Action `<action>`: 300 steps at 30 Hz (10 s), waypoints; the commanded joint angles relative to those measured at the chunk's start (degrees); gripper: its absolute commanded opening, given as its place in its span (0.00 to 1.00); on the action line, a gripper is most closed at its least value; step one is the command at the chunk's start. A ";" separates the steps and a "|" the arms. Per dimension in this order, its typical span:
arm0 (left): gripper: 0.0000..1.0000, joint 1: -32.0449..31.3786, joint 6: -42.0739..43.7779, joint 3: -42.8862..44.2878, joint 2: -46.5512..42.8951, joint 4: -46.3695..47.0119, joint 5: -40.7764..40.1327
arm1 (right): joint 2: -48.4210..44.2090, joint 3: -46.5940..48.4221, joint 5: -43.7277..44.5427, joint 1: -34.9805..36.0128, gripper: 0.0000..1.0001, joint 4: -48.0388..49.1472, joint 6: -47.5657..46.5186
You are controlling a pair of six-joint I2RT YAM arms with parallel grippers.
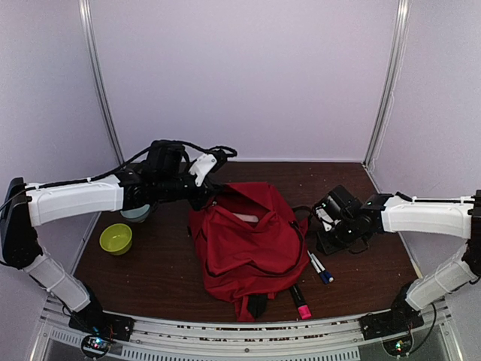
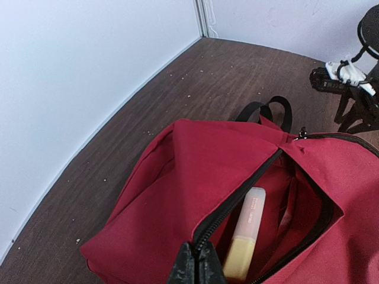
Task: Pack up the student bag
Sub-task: Pick up the pen from the corner of the board, then place the pen in the lower front pocket of the bag, then pick up the pen from the corner of the board, then place the pen in the lower front pocket of the bag, then pick up the pen from the corner of the board, then place the pen in the lower front pocket of the bag.
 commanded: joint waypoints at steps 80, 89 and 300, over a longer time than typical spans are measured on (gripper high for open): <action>0.00 0.14 -1.62 -0.76 -3.34 4.27 0.78 | -5.44 14.20 8.29 9.31 0.61 14.54 -11.60; 0.00 0.13 -1.36 0.95 -2.09 3.25 1.56 | -4.39 1.70 7.90 6.48 0.60 -3.54 2.97; 0.00 0.22 -2.96 0.24 -3.86 3.14 1.53 | 17.98 27.05 5.76 18.41 0.65 27.45 -44.50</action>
